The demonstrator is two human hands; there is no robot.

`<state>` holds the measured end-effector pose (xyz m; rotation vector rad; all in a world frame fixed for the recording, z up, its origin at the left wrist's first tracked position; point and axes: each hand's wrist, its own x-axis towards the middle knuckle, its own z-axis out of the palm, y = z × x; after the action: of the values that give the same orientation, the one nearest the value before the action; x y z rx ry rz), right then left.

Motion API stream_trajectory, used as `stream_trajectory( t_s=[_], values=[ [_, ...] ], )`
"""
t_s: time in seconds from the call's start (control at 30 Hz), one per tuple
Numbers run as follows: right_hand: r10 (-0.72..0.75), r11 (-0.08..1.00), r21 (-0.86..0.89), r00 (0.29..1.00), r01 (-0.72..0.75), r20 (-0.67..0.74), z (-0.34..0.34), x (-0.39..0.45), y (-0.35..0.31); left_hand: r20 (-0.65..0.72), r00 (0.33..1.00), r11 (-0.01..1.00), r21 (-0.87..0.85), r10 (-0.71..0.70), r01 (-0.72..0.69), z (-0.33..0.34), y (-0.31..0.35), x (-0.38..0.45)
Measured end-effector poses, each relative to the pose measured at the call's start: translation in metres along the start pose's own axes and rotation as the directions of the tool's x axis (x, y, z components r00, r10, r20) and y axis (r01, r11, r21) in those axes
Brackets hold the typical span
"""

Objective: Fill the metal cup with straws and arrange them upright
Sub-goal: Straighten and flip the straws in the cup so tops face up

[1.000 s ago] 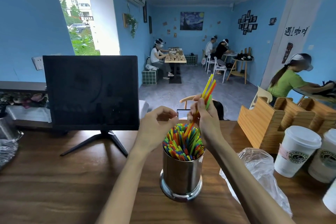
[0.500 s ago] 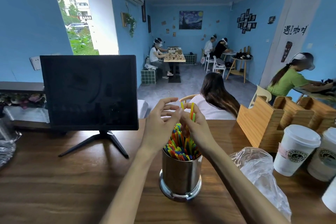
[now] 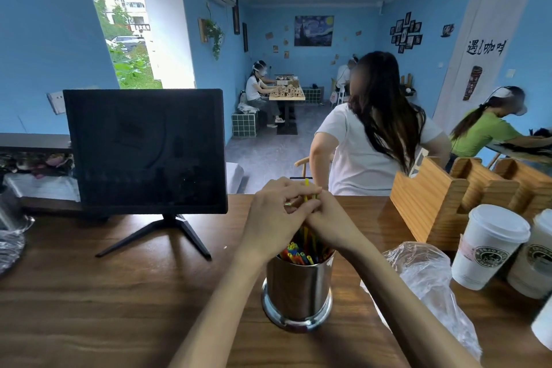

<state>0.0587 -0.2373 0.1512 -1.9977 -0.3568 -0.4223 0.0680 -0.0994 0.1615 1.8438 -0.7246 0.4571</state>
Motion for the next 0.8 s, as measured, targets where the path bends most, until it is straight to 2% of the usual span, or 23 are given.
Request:
stream_trajectory(
  t_s=[0.07, 0.17, 0.27, 0.37, 0.47, 0.53, 0.63, 0.7, 0.8],
  values=[
    [0.018, 0.999, 0.051, 0.998, -0.015, -0.055, 0.001, -0.002, 0.002, -0.022, 0.999, 0.996, 0.083, 0.026, -0.024, 0.001, -0.004, 0.000],
    [0.026, 0.994, 0.106, 0.995, -0.016, -0.098, 0.000, -0.004, 0.004, -0.056, 0.996, 0.993, 0.096, 0.066, -0.061, 0.001, -0.006, -0.002],
    [0.047, 0.996, 0.086, 0.995, -0.040, -0.087, -0.004, -0.002, 0.006, -0.119, 0.985, 0.978, 0.177, 0.128, -0.106, 0.004, -0.010, -0.008],
    [0.038, 0.999, 0.031, 0.996, -0.035, -0.080, -0.004, -0.006, 0.007, -0.112, 0.989, 0.971, 0.231, 0.095, -0.068, 0.007, -0.015, -0.014],
    [0.045, 0.999, 0.012, 0.998, -0.044, -0.040, -0.003, -0.011, 0.006, -0.089, 0.982, 0.948, 0.289, 0.166, -0.134, 0.005, -0.019, -0.014],
    [0.038, 0.999, 0.006, 0.998, -0.039, 0.049, -0.008, -0.015, 0.007, 0.000, 0.992, 0.955, 0.269, 0.127, -0.122, 0.004, -0.020, -0.015],
    [0.023, 1.000, -0.003, 0.992, -0.023, 0.127, -0.015, -0.021, 0.006, 0.187, 0.982, 0.978, 0.206, -0.025, -0.014, 0.002, -0.028, -0.019],
    [0.006, 0.999, -0.041, 0.996, -0.003, 0.084, -0.015, -0.025, 0.005, 0.247, 0.963, 0.987, 0.144, -0.104, 0.070, -0.001, -0.032, -0.023],
    [-0.050, 0.991, -0.128, 0.998, 0.045, -0.043, -0.012, -0.028, 0.006, 0.221, 0.968, 0.992, 0.063, -0.123, 0.112, -0.007, -0.030, -0.028]
  ],
)
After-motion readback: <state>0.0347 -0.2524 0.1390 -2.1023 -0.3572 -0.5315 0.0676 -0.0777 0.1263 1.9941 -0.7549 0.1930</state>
